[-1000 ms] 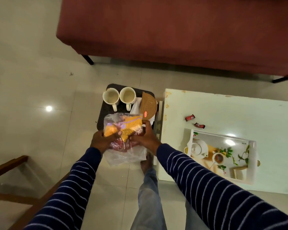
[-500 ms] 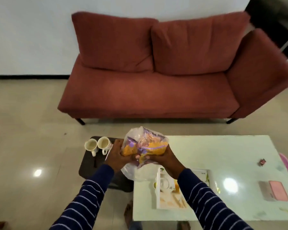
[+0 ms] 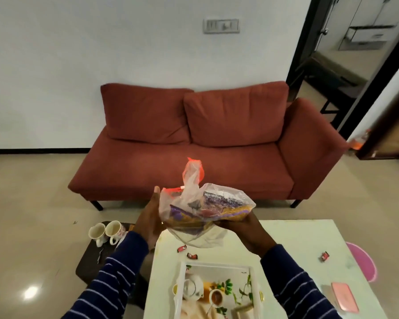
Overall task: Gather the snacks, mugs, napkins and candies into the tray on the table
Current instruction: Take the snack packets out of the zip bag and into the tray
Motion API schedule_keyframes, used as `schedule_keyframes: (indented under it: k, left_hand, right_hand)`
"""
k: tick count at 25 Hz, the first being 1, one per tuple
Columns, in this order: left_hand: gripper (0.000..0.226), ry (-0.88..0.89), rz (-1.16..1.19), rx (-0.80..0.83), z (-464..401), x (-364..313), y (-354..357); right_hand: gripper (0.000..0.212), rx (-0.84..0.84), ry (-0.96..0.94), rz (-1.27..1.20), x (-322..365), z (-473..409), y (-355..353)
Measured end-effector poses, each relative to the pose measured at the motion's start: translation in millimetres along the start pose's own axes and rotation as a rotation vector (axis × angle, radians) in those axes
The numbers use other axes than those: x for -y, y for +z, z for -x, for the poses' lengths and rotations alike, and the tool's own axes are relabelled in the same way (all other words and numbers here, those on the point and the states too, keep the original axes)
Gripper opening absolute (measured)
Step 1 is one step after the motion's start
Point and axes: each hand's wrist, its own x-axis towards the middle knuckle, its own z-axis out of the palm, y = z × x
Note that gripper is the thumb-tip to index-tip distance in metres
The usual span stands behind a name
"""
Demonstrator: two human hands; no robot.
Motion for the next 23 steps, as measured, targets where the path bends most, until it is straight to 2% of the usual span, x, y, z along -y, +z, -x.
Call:
schedule_keyframes:
  k: [2, 5, 8, 10, 12, 16, 17, 19, 22, 23]
  left_hand:
    - [0.060, 0.012, 0.047, 0.075, 4, -20, 27]
    - [0.064, 0.093, 0.062, 0.022, 5, -39, 58]
    - [0.037, 0.211, 0.117, -0.090, 3, -54, 73]
    - [0.029, 0.268, 0.193, -0.167, 6, -70, 78]
    - [0.028, 0.327, 0.254, -0.204, 9, -90, 81]
    - [0.034, 0.449, 0.261, -0.181, 16, -125, 93]
    - [0.035, 0.488, 0.263, -0.183, 19, -130, 96]
    - [0.037, 0.542, 0.298, -0.188, 24, -139, 102]
    - [0.034, 0.618, 0.314, -0.184, 22, -149, 106]
    - [0.031, 0.640, 0.309, -0.183, 21, -150, 107]
  right_hand:
    - [0.067, 0.015, -0.030, -0.023, 19, 11, -20]
    - [0.074, 0.027, -0.063, -0.060, 41, 22, -43]
    - [0.075, 0.034, -0.105, -0.101, 52, 27, -54]
    - [0.078, -0.007, -0.115, -0.161, 53, 27, -57]
    - [0.070, -0.050, -0.139, -0.196, 53, 26, -54]
    - [0.030, -0.124, -0.137, -0.281, 55, 31, -45]
    - [0.032, -0.145, -0.109, -0.292, 54, 31, -44]
    - [0.046, -0.198, -0.054, -0.308, 50, 28, -44]
    - [0.095, -0.280, 0.020, -0.315, 44, 25, -43]
    - [0.105, -0.338, 0.032, -0.314, 42, 26, -42]
